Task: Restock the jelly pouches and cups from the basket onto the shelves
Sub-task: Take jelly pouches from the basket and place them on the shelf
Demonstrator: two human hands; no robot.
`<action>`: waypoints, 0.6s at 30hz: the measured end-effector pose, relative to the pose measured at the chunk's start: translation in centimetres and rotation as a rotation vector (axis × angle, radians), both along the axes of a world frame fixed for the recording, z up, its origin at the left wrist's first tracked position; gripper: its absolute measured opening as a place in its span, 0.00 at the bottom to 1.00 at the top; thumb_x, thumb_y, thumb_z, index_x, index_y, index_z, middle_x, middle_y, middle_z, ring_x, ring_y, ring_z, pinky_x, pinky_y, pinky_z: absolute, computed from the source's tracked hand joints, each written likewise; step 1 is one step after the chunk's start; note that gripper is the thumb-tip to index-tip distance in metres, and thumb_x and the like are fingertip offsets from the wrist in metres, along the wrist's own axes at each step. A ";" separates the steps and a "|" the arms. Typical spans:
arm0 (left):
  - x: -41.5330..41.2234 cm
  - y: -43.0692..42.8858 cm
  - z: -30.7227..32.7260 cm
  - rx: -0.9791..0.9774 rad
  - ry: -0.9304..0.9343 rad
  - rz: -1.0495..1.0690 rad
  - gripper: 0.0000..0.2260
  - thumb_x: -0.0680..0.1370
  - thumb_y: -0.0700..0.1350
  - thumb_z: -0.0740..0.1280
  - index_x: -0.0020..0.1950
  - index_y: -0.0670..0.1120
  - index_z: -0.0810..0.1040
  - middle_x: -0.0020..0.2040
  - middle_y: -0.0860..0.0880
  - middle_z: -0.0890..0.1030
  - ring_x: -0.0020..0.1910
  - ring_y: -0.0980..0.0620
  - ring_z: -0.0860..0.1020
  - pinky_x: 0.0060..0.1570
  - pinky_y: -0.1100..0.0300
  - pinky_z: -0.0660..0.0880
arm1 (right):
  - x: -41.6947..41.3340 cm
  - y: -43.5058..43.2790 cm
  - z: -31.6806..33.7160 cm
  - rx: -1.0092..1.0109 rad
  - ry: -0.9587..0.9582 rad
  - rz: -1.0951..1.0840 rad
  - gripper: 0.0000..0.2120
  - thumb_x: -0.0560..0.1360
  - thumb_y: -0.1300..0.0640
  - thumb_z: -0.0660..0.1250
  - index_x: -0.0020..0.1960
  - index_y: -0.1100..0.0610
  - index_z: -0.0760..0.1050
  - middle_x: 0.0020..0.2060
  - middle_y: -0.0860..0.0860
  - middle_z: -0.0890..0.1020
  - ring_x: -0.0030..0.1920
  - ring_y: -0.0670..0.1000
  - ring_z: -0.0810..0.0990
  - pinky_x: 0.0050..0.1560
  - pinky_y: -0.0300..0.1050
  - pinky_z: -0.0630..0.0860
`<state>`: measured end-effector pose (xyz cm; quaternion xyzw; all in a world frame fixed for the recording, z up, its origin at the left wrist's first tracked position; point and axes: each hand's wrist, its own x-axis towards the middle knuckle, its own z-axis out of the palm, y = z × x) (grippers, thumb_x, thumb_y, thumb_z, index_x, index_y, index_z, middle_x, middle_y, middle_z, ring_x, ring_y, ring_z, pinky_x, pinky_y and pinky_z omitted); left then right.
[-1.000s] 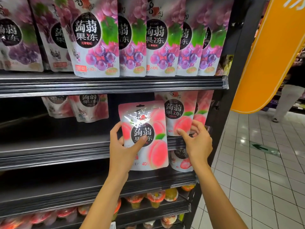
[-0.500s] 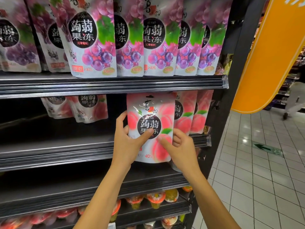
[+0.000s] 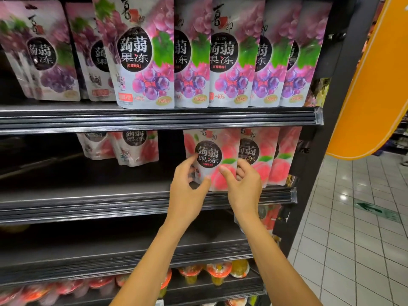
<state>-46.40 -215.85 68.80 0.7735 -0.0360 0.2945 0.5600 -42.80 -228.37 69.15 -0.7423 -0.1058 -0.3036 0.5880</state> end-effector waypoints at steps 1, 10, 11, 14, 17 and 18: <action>0.1 -0.1 -0.1 0.011 0.001 -0.006 0.25 0.76 0.42 0.70 0.71 0.56 0.68 0.65 0.61 0.72 0.61 0.70 0.71 0.59 0.72 0.70 | 0.1 0.1 -0.4 -0.014 -0.013 0.001 0.17 0.76 0.54 0.71 0.34 0.49 0.66 0.24 0.41 0.70 0.27 0.42 0.68 0.32 0.38 0.67; 0.1 -0.7 -0.8 0.106 -0.029 -0.026 0.26 0.77 0.41 0.69 0.71 0.59 0.67 0.66 0.60 0.68 0.62 0.64 0.71 0.57 0.79 0.66 | -0.2 -1.1 -1.3 0.039 0.012 -0.113 0.14 0.73 0.56 0.75 0.57 0.55 0.80 0.40 0.44 0.82 0.41 0.42 0.80 0.44 0.32 0.77; 0.1 -0.8 -0.9 0.107 -0.029 -0.031 0.26 0.77 0.40 0.69 0.71 0.58 0.67 0.66 0.59 0.68 0.61 0.64 0.71 0.58 0.78 0.67 | -0.1 -1.3 -1.4 0.032 0.012 -0.137 0.14 0.72 0.55 0.75 0.57 0.55 0.80 0.40 0.47 0.82 0.42 0.45 0.80 0.45 0.35 0.77; 0.0 -1.0 -0.9 0.095 -0.018 -0.034 0.25 0.77 0.39 0.68 0.72 0.55 0.68 0.68 0.56 0.68 0.61 0.63 0.72 0.58 0.75 0.69 | -0.2 -1.6 -1.5 0.042 0.019 -0.153 0.14 0.72 0.54 0.75 0.56 0.55 0.80 0.40 0.48 0.82 0.41 0.48 0.80 0.47 0.39 0.78; -0.4 -1.0 -0.7 0.074 -0.015 -0.050 0.25 0.77 0.39 0.68 0.72 0.54 0.69 0.69 0.55 0.70 0.62 0.60 0.73 0.61 0.70 0.71 | -0.4 -1.7 -1.5 0.047 0.020 -0.143 0.14 0.71 0.54 0.76 0.54 0.54 0.79 0.38 0.45 0.81 0.37 0.44 0.79 0.44 0.34 0.77; -0.6 -0.9 -0.6 0.062 -0.013 -0.063 0.24 0.77 0.39 0.68 0.72 0.54 0.70 0.69 0.55 0.70 0.63 0.59 0.73 0.62 0.67 0.71 | -0.4 -1.8 -1.6 0.047 0.015 -0.150 0.13 0.71 0.54 0.76 0.54 0.54 0.79 0.37 0.44 0.81 0.37 0.44 0.79 0.43 0.31 0.76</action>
